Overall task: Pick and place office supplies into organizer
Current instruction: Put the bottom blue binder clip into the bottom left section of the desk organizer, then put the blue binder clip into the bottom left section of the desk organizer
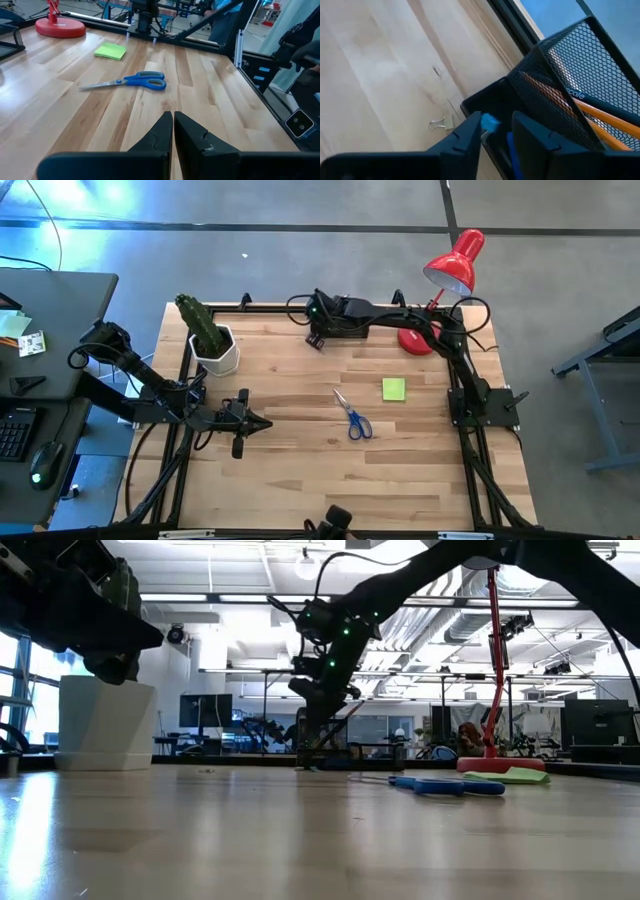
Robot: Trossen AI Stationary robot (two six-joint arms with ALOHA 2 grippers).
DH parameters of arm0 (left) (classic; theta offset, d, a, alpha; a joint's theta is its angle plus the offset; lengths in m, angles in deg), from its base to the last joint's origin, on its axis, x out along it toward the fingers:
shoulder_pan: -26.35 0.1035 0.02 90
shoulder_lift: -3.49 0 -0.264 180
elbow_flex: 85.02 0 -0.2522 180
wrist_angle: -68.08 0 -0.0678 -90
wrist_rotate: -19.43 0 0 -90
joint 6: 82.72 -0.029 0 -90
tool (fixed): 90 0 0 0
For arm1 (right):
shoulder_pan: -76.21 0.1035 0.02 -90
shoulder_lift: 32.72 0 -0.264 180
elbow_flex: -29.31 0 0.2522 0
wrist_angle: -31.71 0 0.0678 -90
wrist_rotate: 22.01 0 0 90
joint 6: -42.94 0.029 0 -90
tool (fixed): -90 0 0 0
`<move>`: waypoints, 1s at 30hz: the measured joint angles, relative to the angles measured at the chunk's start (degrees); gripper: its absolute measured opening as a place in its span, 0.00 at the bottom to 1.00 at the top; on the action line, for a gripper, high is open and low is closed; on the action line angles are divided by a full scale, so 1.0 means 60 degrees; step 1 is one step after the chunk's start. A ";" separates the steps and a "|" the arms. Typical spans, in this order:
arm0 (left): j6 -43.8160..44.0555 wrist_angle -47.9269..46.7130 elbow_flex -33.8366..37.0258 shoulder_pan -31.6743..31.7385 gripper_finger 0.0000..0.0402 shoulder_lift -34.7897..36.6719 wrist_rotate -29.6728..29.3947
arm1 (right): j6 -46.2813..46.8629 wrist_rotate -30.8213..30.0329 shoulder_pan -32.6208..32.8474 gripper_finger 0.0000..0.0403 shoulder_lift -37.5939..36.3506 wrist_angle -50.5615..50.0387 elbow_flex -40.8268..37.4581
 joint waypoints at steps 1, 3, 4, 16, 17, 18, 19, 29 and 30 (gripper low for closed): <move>-0.0001 0.0000 0.0000 0.0004 0.02 0.0000 0.0000 | -0.0079 -0.0012 0.0019 0.27 0.0000 -0.0018 0.0000; 0.0000 0.0000 0.0000 0.0000 0.02 0.0000 0.0000 | -0.0229 -0.0295 0.0061 0.31 0.0004 -0.0074 0.0002; 0.0000 0.0000 0.0000 0.0000 0.02 0.0000 0.0000 | -0.0321 -0.0458 0.0087 0.33 0.0006 -0.0110 0.0004; 0.0000 0.0001 0.0000 0.0001 0.02 0.0000 0.0000 | 0.0027 -0.0031 0.1031 0.46 0.0025 -0.1000 -0.0026; 0.0000 0.0001 0.0000 0.0003 0.02 0.0000 0.0000 | 0.0157 -0.0003 0.1131 0.46 0.0025 -0.0859 -0.0132; -0.0002 0.0004 0.0000 0.0002 0.02 0.0000 0.0000 | 0.0173 0.0003 0.1214 0.45 0.0030 -0.0748 -0.0275; 0.0000 0.0000 0.0000 0.0003 0.02 0.0000 0.0000 | 0.0166 -0.0004 0.1273 0.44 0.0037 -0.0640 -0.0452; 0.0215 -0.0071 0.0000 0.0000 0.02 0.0000 0.0109 | 0.0768 0.1286 0.0501 0.37 0.0055 0.1183 -0.1921; 0.0215 -0.0073 0.0000 0.0003 0.02 0.0000 0.0101 | 0.0780 0.1377 0.0428 0.37 0.0055 0.1220 -0.1935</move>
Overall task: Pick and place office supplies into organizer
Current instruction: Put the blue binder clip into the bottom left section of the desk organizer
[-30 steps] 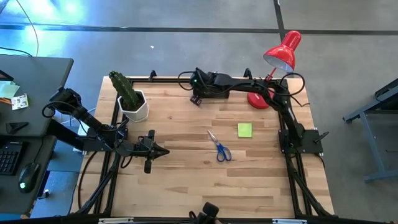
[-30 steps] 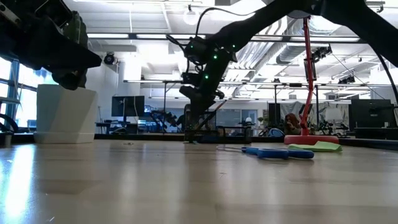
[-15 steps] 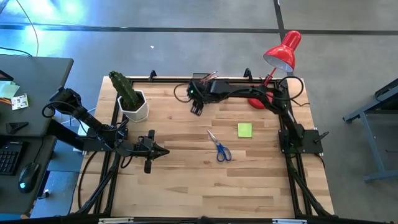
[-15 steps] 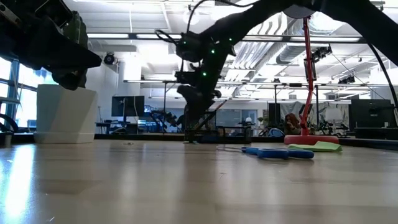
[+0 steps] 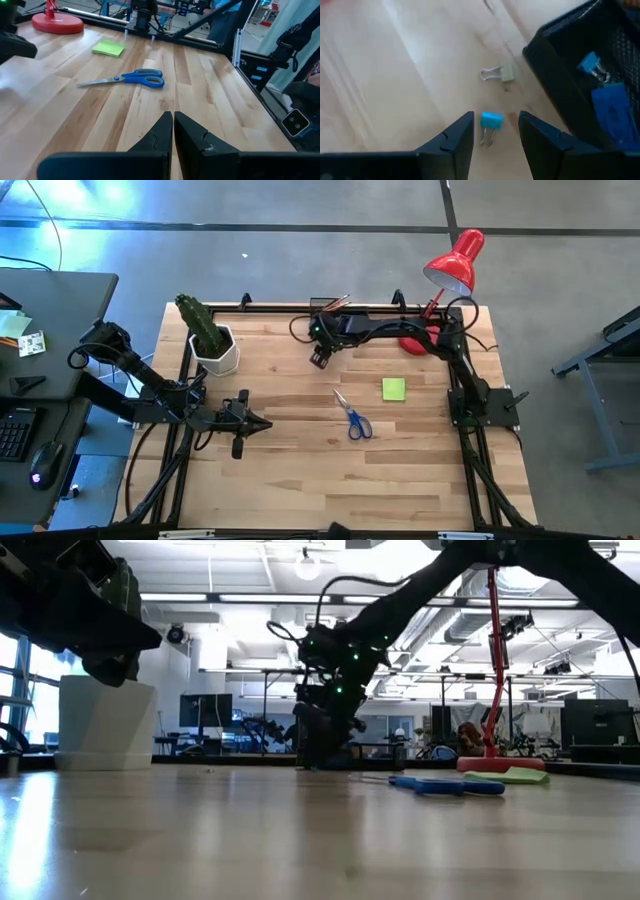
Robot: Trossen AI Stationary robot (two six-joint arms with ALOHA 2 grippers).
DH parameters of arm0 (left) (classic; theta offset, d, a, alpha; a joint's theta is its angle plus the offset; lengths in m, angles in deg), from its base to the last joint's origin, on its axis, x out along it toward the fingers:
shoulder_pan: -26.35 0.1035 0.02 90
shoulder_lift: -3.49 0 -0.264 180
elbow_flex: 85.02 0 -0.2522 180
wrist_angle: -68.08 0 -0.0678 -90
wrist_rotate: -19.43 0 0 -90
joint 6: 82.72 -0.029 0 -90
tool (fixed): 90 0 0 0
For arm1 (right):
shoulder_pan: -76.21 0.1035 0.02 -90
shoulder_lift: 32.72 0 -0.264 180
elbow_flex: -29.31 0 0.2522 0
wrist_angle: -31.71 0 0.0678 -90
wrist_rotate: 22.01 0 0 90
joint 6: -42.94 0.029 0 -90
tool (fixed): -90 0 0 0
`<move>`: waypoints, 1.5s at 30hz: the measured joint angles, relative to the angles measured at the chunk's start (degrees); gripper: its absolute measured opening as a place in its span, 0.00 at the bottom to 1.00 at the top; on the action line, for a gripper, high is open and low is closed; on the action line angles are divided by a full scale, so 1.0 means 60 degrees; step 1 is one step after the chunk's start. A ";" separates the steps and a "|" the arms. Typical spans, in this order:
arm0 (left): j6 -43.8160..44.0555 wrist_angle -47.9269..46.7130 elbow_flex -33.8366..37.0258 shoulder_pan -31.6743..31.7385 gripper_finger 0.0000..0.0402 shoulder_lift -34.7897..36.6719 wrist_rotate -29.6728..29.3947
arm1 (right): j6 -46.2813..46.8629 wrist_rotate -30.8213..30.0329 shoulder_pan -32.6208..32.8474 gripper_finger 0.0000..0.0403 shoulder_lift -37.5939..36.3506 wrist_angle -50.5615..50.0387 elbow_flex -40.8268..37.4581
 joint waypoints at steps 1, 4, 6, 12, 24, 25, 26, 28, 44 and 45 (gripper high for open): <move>-0.0004 0.0000 0.0000 0.0001 0.02 0.0000 -0.0008 | -0.0006 0.0096 -0.0049 0.37 0.0000 0.0087 -0.0003; -0.0004 -0.0004 0.0000 0.0000 0.02 -0.0004 -0.0105 | 0.0000 0.0101 -0.0029 0.37 -0.0002 0.0200 0.0102; -0.0004 -0.0044 0.0000 0.0001 0.02 -0.0004 -0.0127 | 0.0120 0.0091 -0.0019 0.37 -0.0004 0.0130 0.0106; -0.0007 -0.0084 0.0000 -0.0003 0.02 -0.0004 -0.0167 | 0.1066 -0.0173 0.0056 0.43 -0.0004 -0.0187 0.0106; -0.0004 -0.0023 0.0000 -0.0003 0.02 -0.0004 -0.0358 | 0.2581 -0.1270 0.0583 0.46 0.0196 -0.0034 0.0095; -0.0006 0.0022 -0.0004 0.0001 0.02 -0.0004 -0.0357 | 0.2691 -0.1221 0.0622 0.45 0.0280 -0.0030 0.0095; -0.0004 0.0081 -0.0004 0.0001 0.02 -0.0004 -0.0360 | 0.2756 -0.1308 0.0675 0.44 0.0372 -0.0048 0.0093; -0.0007 0.0232 -0.0004 0.0001 0.02 -0.0004 -0.0356 | 0.2741 -0.1498 0.0752 0.43 0.0430 0.0077 0.0106; -0.0004 0.0259 -0.0004 0.0001 0.02 -0.0004 -0.0324 | 0.2575 -0.1026 0.1750 0.37 0.0397 -0.0424 0.0113; -0.0004 0.0255 -0.0004 0.0001 0.02 -0.0004 -0.0324 | 0.2531 -0.1188 0.1865 0.37 0.0397 -0.0480 0.0113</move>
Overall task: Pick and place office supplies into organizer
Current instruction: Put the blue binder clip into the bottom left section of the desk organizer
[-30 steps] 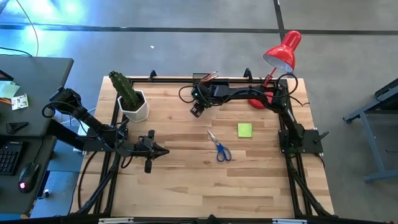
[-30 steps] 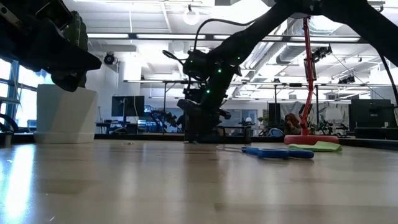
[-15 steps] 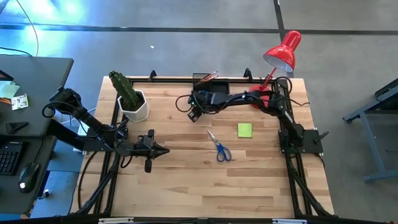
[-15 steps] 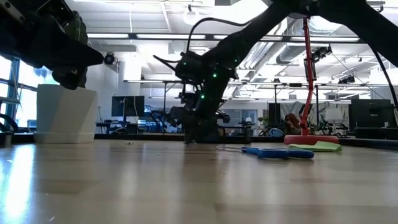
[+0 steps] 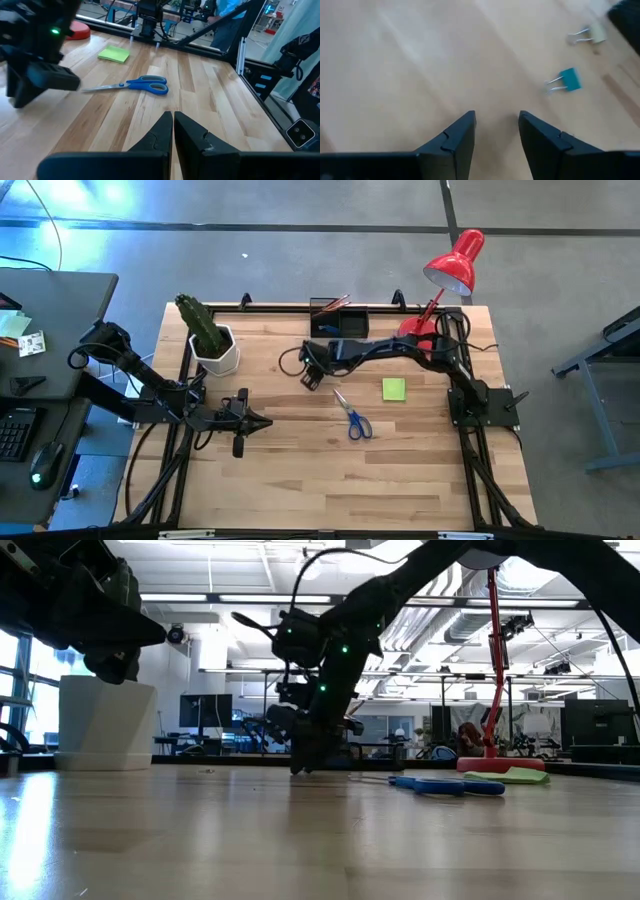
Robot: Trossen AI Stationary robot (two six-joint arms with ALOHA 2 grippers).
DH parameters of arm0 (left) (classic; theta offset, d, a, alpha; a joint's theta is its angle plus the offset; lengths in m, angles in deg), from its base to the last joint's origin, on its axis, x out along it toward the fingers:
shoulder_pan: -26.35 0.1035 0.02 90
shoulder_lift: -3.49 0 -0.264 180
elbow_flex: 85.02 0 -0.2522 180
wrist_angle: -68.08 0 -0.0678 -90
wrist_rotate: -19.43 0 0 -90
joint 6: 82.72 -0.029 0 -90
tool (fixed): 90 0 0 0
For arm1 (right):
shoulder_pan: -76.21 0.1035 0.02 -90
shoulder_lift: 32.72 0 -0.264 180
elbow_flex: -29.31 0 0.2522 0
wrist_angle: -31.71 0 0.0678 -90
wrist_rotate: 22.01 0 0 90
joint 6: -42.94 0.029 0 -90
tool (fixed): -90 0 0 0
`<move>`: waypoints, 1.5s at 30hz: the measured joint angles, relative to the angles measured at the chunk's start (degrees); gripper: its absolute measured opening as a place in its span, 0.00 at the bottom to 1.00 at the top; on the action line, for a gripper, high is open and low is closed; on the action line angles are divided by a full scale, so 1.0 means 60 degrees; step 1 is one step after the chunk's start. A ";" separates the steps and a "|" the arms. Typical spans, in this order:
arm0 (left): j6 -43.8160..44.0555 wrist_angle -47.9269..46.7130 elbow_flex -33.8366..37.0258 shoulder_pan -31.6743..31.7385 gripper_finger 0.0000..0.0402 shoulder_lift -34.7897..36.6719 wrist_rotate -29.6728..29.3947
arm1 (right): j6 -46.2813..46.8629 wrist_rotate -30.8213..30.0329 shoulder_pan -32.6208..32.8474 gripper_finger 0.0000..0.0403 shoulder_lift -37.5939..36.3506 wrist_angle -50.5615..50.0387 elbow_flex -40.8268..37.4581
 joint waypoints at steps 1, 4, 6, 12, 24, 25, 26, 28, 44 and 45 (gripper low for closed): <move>0.0000 0.0000 0.0000 -0.0002 0.02 0.0000 0.0000 | -0.0080 -0.0163 0.0123 0.37 0.0000 -0.0041 0.0000; 0.0004 0.0000 0.0000 -0.0003 0.02 0.0000 0.0000 | -0.0103 -0.0786 0.0374 0.36 -0.0043 -0.0151 -0.0009; 0.0009 -0.0002 0.0000 -0.0004 0.02 0.0000 0.0002 | 0.0147 -0.1287 0.0433 0.34 -0.0111 -0.0254 -0.0031; 0.0015 0.0000 0.0000 0.0000 0.02 0.0000 0.0004 | 0.1851 -0.3317 0.0175 0.31 -0.0361 0.0252 -0.0049; 0.0074 0.0193 0.0000 -0.0002 0.02 0.0000 0.0229 | 0.2889 -0.2704 -0.0507 0.31 -0.0232 0.0943 -0.0041; 0.0115 0.0196 0.0000 -0.0002 0.02 0.0000 0.0232 | 0.3038 -0.2659 -0.0546 0.31 -0.0192 0.1042 -0.0042; 0.0163 0.0198 0.0000 0.0000 0.02 0.0000 0.0231 | 0.3109 -0.2580 -0.0579 0.31 -0.0163 0.1197 -0.0040; 0.0178 0.0250 0.0000 0.0000 0.02 0.0000 0.0226 | 0.3303 -0.2417 -0.0639 0.31 -0.0149 0.1232 -0.0040; 0.0168 0.0455 0.0000 -0.0004 0.02 0.0000 0.0658 | 0.4133 -0.2000 -0.0492 0.31 0.0324 0.1435 -0.0026; 0.0158 0.0451 0.0000 -0.0002 0.02 0.0000 0.0656 | 0.4126 -0.2002 -0.0464 0.31 0.0324 0.1401 -0.0026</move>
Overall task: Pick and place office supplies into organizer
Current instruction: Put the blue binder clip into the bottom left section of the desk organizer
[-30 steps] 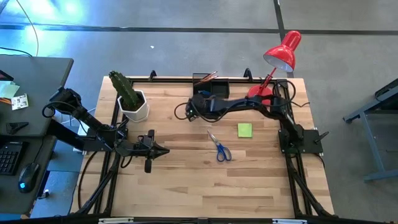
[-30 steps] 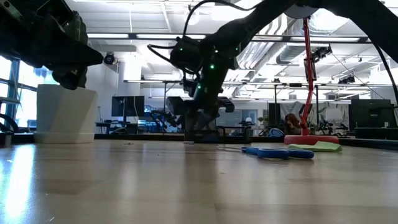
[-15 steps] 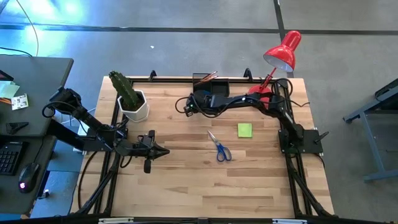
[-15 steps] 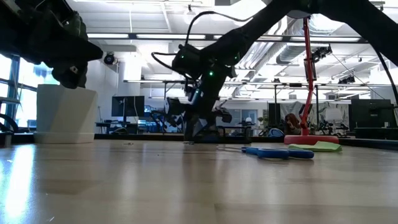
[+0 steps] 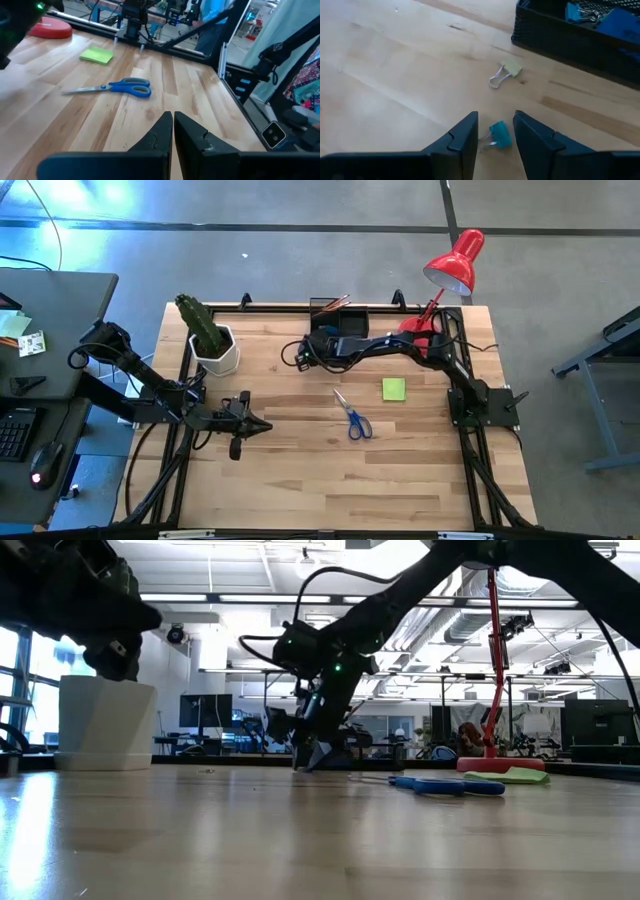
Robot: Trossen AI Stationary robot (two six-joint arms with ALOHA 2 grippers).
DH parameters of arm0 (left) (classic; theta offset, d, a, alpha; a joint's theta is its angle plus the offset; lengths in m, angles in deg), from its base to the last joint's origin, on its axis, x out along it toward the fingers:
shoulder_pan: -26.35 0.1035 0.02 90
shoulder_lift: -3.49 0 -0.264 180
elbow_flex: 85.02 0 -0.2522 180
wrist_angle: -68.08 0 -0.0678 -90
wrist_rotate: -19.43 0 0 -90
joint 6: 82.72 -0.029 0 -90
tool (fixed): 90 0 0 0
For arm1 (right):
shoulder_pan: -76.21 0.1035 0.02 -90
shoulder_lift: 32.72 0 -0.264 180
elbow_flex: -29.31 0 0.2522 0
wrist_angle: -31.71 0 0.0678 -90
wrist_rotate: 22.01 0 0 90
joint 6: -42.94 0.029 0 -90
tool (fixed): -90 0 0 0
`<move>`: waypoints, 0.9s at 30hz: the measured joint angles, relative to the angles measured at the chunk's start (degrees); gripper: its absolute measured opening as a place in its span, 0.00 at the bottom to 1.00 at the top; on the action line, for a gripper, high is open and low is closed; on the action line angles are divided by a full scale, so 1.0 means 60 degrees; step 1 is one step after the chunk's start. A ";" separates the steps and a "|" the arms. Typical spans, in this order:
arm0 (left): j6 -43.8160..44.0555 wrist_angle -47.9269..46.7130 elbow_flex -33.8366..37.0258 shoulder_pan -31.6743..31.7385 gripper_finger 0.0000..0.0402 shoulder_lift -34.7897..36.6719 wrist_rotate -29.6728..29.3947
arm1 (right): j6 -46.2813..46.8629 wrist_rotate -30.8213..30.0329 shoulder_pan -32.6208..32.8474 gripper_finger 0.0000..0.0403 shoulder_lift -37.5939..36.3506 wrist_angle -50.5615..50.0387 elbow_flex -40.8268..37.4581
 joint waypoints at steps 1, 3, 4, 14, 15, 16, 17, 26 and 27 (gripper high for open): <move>-0.0027 0.0020 0.0000 0.0001 0.02 0.0000 0.0000 | -0.0005 -0.0022 0.0031 0.31 0.0000 -0.0042 0.0000; -0.0073 0.0016 0.0000 -0.0001 0.02 0.0000 0.0000 | -0.0015 -0.0030 0.0099 0.31 0.0000 -0.0093 0.0000; -0.0106 0.0034 0.0000 -0.0001 0.02 0.0000 0.0000 | -0.0011 -0.0016 0.0128 0.31 0.0000 -0.0126 0.0000; -0.0133 0.0047 0.0000 0.0003 0.02 0.0000 0.0000 | -0.0266 -0.0293 0.0367 0.27 0.0000 -0.0347 0.0007; -0.0133 0.0054 0.0000 0.0003 0.02 0.0000 -0.0004 | -0.0269 -0.0293 0.0367 0.26 0.0000 -0.0354 0.0007; -0.0136 0.0049 0.0000 0.0001 0.02 0.0000 0.0000 | -0.0270 -0.0296 0.0367 0.24 0.0000 -0.0361 0.0007; -0.0136 0.0048 0.0000 -0.0001 0.02 0.0000 0.0000 | -0.0282 -0.0300 0.0367 0.22 0.0000 -0.0371 0.0007; -0.0138 0.0028 0.0000 0.0003 0.02 0.0000 -0.0004 | -0.0673 -0.0275 0.0374 0.05 -0.0008 -0.0310 0.0007; -0.0139 0.0022 0.0000 -0.0001 0.02 0.0000 -0.0004 | -0.0742 -0.0275 0.0374 0.04 -0.0011 -0.0293 0.0007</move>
